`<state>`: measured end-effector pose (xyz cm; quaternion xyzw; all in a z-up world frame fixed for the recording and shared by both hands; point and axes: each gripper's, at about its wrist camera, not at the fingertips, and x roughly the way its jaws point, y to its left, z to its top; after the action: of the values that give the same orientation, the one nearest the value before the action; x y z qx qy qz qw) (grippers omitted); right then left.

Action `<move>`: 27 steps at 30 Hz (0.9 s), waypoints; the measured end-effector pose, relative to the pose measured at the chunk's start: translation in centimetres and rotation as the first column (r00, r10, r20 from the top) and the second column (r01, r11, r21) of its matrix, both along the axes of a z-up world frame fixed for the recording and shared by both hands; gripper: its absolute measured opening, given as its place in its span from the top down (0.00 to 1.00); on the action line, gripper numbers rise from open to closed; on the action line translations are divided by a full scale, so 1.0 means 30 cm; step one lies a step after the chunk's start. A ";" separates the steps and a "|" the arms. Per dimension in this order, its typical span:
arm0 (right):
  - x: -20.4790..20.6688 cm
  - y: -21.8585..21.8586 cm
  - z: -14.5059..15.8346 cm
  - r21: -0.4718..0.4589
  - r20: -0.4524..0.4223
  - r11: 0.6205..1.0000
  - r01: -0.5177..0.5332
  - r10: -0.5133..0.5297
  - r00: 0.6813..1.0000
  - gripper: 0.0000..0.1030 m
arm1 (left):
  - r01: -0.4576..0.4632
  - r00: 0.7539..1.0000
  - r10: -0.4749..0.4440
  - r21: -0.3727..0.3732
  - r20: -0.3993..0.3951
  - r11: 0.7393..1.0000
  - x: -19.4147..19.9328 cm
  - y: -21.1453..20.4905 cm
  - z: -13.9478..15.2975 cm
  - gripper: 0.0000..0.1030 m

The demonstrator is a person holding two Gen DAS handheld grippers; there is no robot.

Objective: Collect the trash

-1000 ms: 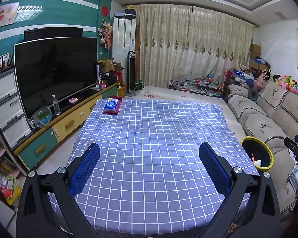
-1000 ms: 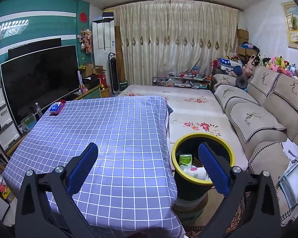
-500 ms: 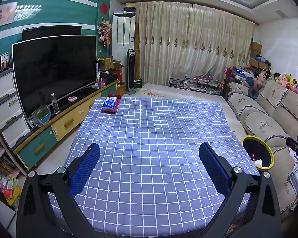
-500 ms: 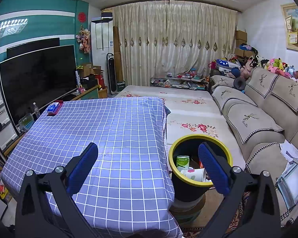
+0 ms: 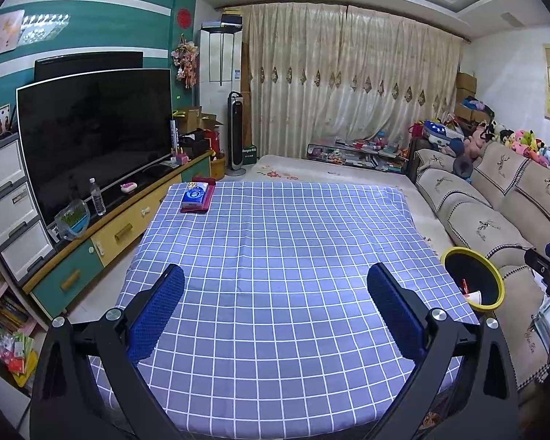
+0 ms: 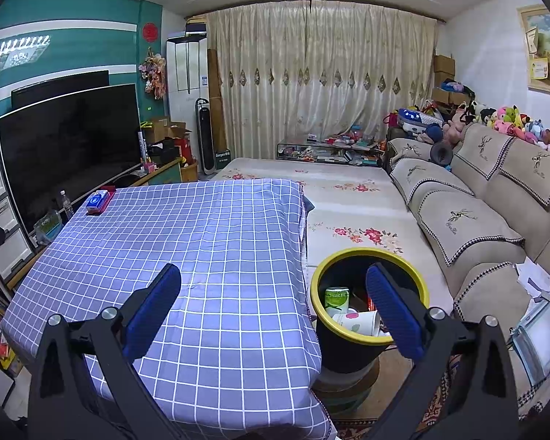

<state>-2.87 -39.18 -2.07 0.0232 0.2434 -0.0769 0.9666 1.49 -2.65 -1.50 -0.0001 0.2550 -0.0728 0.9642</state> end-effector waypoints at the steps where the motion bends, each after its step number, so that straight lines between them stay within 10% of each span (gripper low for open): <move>1: 0.000 -0.001 0.001 0.001 0.000 1.000 0.001 -0.001 1.000 0.07 | -0.001 1.000 0.001 0.001 0.000 1.000 -0.001 0.000 0.002 0.05; 27: 0.003 -0.016 0.004 0.006 0.007 1.000 0.008 -0.008 1.000 0.07 | 0.010 1.000 -0.010 0.005 0.009 1.000 -0.002 -0.006 -0.002 0.05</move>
<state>-2.78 -39.64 -1.95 0.0271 0.2399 -0.0798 0.9671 1.43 -2.83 -1.56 0.0040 0.2510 -0.0771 0.9649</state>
